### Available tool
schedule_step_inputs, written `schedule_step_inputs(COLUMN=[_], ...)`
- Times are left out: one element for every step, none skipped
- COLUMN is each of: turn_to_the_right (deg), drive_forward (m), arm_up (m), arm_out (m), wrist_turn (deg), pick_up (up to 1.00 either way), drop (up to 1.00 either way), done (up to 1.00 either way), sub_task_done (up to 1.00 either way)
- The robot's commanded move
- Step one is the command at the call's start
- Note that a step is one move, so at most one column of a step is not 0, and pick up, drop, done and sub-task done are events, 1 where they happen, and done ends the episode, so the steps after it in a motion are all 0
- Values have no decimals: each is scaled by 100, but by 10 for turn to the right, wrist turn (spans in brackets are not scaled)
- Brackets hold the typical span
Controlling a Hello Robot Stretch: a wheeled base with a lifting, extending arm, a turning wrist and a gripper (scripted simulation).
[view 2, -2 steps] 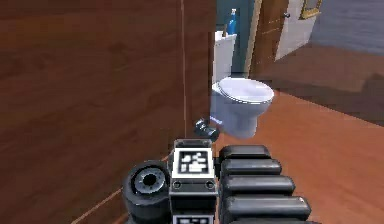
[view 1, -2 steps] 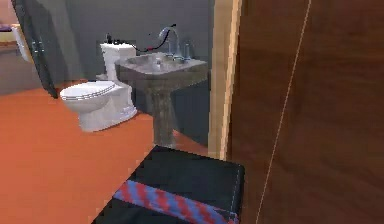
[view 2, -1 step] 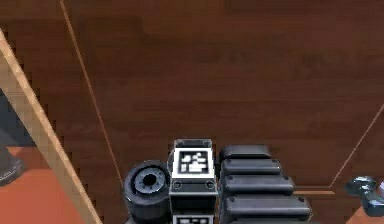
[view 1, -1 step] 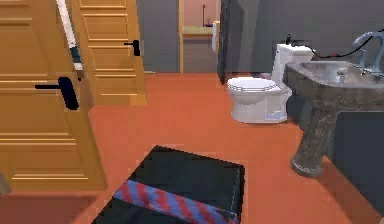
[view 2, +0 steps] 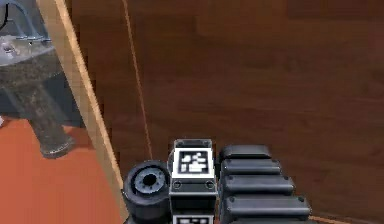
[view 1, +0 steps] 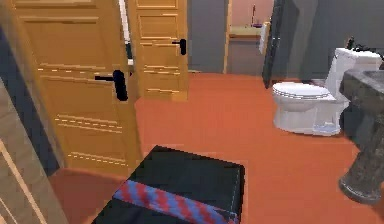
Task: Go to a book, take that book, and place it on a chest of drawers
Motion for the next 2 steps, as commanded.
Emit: schedule_step_inputs(turn_to_the_right=[0,-60], drive_forward=[100,0], arm_up=[0,0], arm_out=[0,0], wrist_turn=[0,0], pick_up=[0,0], drop=[0,0], done=[0,0], sub_task_done=[0,0])
